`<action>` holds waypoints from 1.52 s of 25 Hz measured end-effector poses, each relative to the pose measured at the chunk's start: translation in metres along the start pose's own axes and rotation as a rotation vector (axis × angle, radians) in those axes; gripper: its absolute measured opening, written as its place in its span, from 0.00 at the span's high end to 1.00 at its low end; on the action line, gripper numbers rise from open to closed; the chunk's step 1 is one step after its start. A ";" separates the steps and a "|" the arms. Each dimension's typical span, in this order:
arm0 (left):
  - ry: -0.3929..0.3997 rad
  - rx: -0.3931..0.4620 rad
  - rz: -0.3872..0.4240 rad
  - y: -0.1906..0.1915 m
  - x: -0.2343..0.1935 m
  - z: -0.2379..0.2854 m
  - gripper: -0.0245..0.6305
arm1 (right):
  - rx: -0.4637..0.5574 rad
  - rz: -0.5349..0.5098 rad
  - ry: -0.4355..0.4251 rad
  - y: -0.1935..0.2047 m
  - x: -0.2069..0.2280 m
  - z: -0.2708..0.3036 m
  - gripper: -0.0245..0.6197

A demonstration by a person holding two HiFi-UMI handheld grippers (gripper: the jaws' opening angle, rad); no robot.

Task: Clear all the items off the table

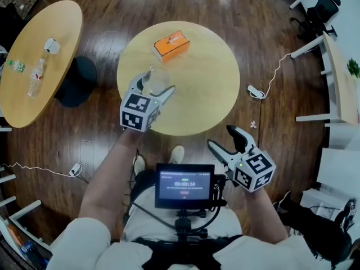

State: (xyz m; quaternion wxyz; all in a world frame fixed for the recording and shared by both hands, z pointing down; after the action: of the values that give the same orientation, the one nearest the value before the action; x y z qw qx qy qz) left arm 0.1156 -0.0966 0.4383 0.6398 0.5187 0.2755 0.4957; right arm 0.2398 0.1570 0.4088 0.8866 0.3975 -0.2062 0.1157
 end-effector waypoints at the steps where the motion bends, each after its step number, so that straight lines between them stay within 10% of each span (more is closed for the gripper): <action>1: -0.003 0.006 -0.006 -0.001 -0.002 -0.002 0.38 | 0.000 -0.004 -0.005 -0.002 -0.001 0.003 0.42; 21: -0.067 0.040 -0.024 -0.016 -0.046 -0.037 0.38 | -0.008 -0.040 -0.069 -0.021 -0.029 0.032 0.42; 38: -0.356 -0.007 -0.101 0.091 -0.327 -0.213 0.38 | -0.051 -0.136 -0.093 -0.088 -0.190 0.194 0.42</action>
State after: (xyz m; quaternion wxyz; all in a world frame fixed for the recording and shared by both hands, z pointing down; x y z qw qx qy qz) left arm -0.2175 -0.3170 0.4046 0.7044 0.5814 0.1819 0.3642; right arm 0.0498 -0.0545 0.3804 0.8917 0.3929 -0.2224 0.0313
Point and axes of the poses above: the fingertips, and each gripper's own axes: z forward along the fingers, x to its right, y out of its underside, the point moved 6 cm from there along -z, backward along the fingers, and after that the axes turned 15 degrees about z, right-handed, at the moved point
